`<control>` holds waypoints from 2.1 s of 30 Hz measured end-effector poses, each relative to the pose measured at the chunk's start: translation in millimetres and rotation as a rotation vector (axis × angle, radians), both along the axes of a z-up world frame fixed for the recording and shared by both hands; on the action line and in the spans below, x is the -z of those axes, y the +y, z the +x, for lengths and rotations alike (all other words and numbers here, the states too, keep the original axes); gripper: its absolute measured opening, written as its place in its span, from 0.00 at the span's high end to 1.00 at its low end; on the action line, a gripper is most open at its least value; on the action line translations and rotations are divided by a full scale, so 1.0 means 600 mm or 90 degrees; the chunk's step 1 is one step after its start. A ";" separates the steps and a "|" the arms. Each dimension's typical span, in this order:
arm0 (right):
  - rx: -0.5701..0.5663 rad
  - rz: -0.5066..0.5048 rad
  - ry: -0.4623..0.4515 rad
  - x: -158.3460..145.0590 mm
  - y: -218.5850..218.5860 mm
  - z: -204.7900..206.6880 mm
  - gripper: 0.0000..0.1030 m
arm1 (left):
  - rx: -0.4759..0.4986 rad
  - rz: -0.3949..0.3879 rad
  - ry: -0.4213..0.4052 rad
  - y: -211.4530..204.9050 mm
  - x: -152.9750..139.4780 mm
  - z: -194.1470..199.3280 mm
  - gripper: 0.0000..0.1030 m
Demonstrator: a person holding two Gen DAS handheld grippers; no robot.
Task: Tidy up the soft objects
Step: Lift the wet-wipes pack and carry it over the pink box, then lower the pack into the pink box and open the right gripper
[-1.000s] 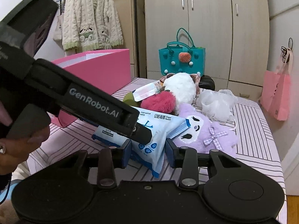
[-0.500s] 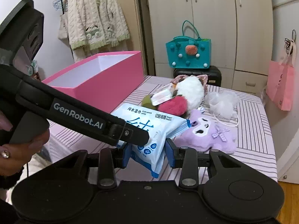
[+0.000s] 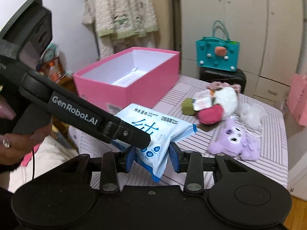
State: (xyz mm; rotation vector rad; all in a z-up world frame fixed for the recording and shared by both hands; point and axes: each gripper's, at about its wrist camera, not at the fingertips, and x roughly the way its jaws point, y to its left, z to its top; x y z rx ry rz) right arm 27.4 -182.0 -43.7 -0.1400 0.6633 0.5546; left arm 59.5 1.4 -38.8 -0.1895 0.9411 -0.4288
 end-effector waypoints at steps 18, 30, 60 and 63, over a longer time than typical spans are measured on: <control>-0.104 -0.041 -0.049 -0.062 0.121 -0.012 0.57 | -0.078 -0.020 -0.063 0.121 -0.059 -0.035 0.26; -0.111 -0.029 -0.078 -0.101 0.179 0.103 0.57 | -0.100 -0.013 -0.091 0.185 -0.103 0.079 0.26; -0.160 -0.029 0.086 0.003 0.267 0.383 0.55 | -0.145 0.084 0.055 0.242 0.003 0.326 0.23; -0.163 -0.057 0.067 0.003 0.266 0.378 0.55 | -0.144 0.109 0.025 0.243 -0.007 0.312 0.22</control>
